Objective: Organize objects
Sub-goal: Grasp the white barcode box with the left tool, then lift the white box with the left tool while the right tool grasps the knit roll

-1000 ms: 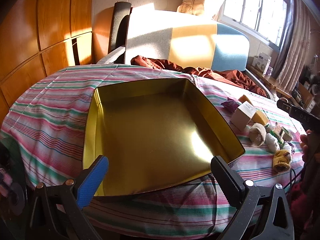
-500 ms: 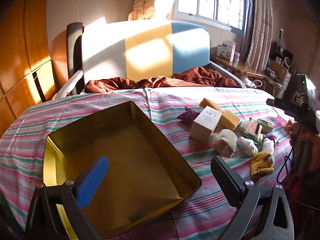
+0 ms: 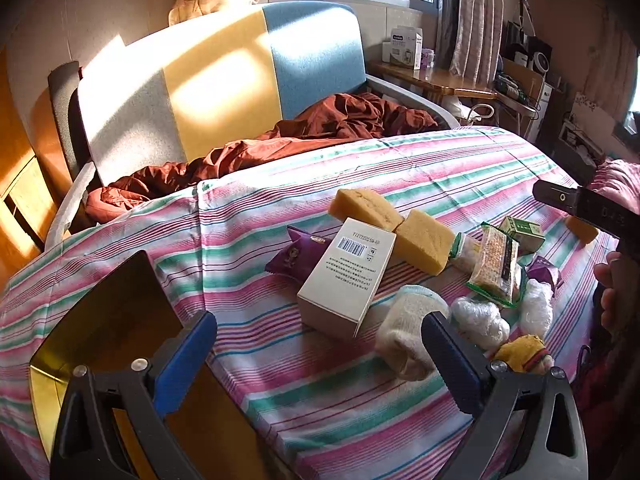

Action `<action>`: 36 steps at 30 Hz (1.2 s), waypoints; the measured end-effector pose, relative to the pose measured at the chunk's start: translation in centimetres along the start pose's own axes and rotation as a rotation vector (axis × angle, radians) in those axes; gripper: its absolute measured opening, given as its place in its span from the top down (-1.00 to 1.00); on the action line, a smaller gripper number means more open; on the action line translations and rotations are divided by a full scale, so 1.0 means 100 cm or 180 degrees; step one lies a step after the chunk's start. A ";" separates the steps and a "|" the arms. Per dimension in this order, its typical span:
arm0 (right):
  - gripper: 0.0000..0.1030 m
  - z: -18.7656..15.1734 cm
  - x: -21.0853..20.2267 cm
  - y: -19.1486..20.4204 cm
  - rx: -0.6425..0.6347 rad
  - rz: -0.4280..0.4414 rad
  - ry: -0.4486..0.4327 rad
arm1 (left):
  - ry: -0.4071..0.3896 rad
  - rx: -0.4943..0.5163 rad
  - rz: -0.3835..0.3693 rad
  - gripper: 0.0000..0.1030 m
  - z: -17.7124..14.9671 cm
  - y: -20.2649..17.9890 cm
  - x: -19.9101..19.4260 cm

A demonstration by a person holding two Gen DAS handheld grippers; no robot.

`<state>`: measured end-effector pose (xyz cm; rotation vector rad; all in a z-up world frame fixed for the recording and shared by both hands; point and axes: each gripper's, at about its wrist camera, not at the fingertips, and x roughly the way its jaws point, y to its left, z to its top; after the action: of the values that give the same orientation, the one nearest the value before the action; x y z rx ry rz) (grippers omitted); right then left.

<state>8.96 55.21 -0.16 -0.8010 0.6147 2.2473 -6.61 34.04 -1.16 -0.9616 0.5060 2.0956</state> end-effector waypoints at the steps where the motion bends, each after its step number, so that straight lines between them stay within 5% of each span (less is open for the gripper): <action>1: -1.00 0.000 0.001 0.000 0.0005 0.0007 0.0009 | 0.0018 0.0043 0.0004 -0.99 0.004 -0.003 0.007; 17: -1.00 0.002 0.003 0.002 -0.0024 0.0141 0.0052 | 0.0402 0.0415 -0.0033 -0.95 0.029 -0.023 0.091; 22: -1.00 0.001 0.005 0.004 -0.0050 0.0130 0.0067 | 0.0572 0.0341 -0.0130 -0.24 0.031 -0.024 0.109; 23: -1.00 0.001 0.006 0.004 -0.0054 0.0134 0.0078 | 0.0578 0.0292 -0.0193 0.03 0.031 -0.023 0.109; 36: -0.97 -0.007 0.013 0.031 -0.0437 0.0477 0.0302 | 0.0163 -0.0137 -0.0381 0.02 -0.006 -0.009 0.030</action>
<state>6.24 53.28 -0.90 -0.9626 0.5862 2.4196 -6.90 35.61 -3.88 -1.0468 0.4202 1.9862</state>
